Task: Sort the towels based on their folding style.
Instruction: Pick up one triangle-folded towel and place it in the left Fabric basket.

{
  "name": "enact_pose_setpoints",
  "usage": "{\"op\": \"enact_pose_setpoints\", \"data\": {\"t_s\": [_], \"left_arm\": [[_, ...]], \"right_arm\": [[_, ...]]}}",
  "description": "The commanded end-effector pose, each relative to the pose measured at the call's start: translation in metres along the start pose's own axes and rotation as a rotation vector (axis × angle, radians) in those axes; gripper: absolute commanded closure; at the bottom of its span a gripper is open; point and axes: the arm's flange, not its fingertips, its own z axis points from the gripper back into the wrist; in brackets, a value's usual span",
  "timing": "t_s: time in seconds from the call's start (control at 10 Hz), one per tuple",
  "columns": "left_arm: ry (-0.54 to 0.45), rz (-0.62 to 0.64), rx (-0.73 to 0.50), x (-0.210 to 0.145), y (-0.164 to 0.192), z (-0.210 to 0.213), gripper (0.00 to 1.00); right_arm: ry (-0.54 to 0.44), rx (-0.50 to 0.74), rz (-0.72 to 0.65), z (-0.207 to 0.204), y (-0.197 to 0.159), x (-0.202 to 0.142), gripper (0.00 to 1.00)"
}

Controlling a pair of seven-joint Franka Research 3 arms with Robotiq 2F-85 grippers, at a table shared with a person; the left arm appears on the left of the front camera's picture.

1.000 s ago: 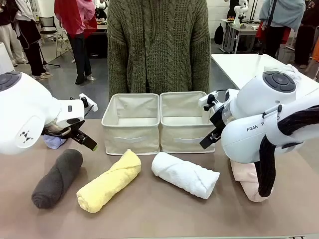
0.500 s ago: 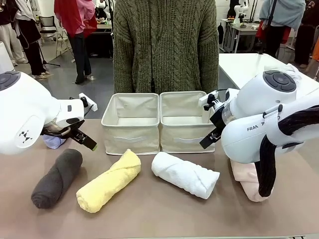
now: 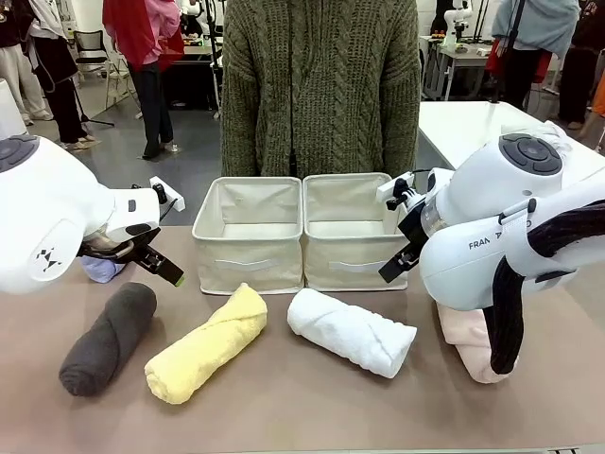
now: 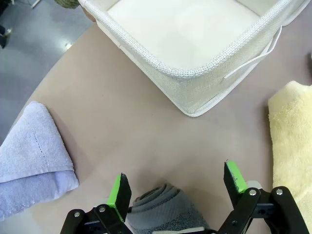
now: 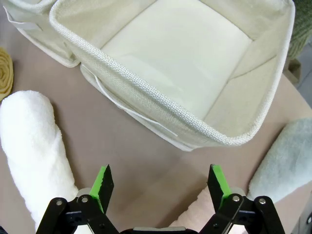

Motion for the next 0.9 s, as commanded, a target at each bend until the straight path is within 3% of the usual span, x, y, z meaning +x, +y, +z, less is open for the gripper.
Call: {"op": "enact_pose_setpoints", "data": {"t_s": [0.0,0.2,0.5,0.8], "left_arm": [[-0.001,0.000,0.000,0.000,0.000,0.000,0.00],[0.000,0.000,0.000,0.000,0.000,0.000,0.00],[0.080,-0.024,-0.004,0.063,0.012,0.105,0.00],[0.133,-0.066,-0.010,0.095,0.018,0.194,0.00]], "right_arm": [[0.000,0.000,0.000,0.000,0.000,0.000,0.00],[0.000,0.000,0.000,0.000,0.000,0.000,0.00],[0.006,-0.026,0.004,0.117,0.020,0.065,0.00],[0.006,-0.121,-0.039,0.228,0.026,0.101,0.00]]}}
